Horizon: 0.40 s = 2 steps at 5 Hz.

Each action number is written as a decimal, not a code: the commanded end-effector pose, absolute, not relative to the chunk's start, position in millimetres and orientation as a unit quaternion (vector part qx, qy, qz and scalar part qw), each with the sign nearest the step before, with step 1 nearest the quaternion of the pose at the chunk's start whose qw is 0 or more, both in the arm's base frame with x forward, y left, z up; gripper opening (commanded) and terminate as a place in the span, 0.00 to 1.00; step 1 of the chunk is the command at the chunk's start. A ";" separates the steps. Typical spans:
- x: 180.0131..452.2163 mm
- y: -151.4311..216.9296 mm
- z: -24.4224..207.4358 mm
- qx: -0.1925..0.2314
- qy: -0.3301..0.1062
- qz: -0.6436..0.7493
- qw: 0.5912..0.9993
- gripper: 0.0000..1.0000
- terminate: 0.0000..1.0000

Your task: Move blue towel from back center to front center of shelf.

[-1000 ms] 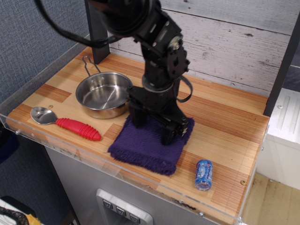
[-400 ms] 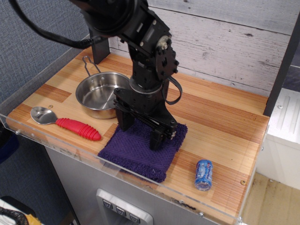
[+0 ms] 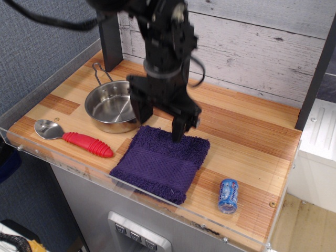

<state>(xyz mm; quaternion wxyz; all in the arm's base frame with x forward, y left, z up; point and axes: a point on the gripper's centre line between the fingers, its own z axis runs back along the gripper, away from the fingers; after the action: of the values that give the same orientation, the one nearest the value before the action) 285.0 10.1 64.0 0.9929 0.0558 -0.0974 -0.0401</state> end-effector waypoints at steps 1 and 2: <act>292.2 0.8 135.5 0.026 -0.176 -0.019 0.984 1.00 0.00; 282.1 -2.8 148.0 0.028 -0.197 0.022 0.980 1.00 0.00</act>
<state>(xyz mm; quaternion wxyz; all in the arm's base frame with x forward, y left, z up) 290.7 -2.3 137.4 0.9828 0.0306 -0.1808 0.0197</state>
